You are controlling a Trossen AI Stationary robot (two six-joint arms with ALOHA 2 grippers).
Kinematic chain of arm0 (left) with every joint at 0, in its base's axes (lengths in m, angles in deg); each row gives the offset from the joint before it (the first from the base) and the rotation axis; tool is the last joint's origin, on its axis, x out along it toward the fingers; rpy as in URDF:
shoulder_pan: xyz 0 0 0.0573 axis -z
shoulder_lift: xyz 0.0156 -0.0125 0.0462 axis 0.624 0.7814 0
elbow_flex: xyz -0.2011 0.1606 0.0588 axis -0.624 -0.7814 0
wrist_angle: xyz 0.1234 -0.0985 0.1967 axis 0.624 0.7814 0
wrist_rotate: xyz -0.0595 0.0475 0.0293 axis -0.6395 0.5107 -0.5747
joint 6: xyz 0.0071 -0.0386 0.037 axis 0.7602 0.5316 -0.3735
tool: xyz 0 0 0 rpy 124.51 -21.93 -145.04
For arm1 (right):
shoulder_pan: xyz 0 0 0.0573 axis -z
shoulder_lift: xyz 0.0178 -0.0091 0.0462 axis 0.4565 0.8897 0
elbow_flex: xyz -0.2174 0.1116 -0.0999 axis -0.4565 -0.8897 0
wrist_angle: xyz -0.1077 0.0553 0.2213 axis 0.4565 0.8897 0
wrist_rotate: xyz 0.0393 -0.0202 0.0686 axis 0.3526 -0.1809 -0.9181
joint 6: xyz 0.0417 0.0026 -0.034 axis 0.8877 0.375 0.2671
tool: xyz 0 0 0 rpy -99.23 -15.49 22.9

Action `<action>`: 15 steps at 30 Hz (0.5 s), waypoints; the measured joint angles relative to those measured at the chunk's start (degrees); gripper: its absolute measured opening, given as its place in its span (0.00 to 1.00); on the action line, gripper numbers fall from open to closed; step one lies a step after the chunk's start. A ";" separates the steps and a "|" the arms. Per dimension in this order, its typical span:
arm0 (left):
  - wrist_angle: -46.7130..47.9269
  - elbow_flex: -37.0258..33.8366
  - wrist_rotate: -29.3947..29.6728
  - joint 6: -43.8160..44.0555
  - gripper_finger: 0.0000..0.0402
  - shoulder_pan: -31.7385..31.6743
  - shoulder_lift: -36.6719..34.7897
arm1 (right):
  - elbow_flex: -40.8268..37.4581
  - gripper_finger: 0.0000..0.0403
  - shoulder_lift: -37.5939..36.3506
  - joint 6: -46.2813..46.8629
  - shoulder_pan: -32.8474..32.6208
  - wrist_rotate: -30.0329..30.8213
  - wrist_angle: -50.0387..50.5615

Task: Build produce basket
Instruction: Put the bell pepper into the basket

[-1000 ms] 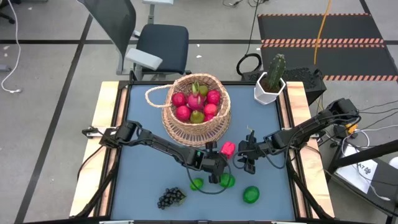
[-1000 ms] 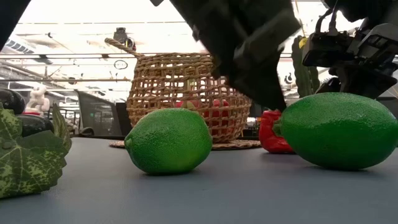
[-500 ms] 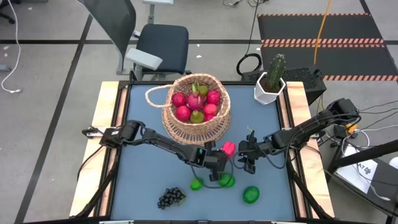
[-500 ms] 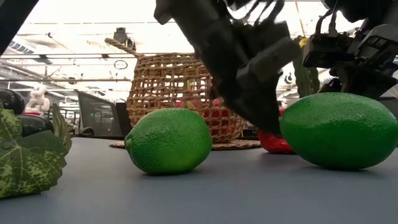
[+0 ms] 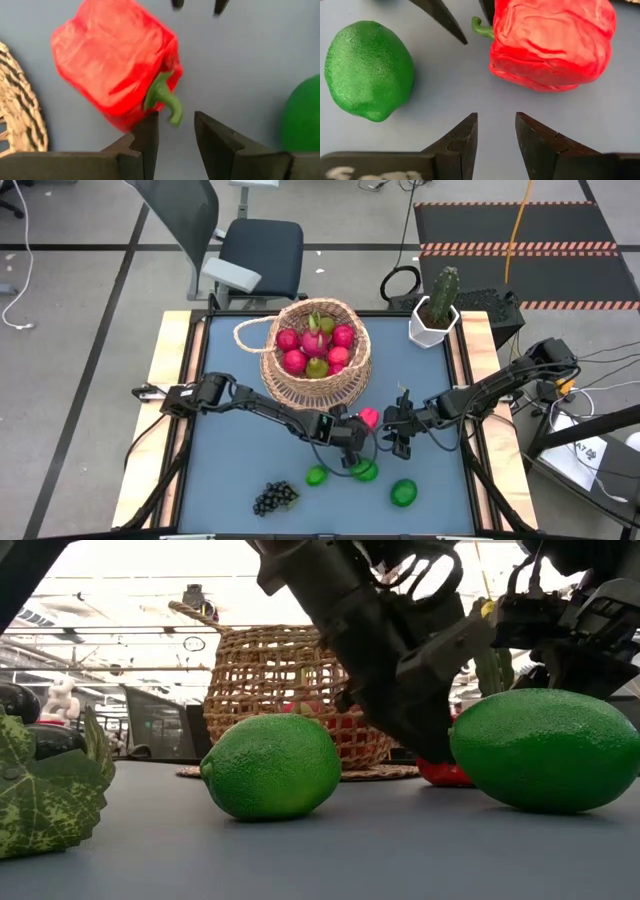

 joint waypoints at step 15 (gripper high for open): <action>-1.35 0.00 -0.24 8.81 0.38 -0.73 0.00 | 0.00 0.31 0.00 -0.11 0.00 0.00 0.01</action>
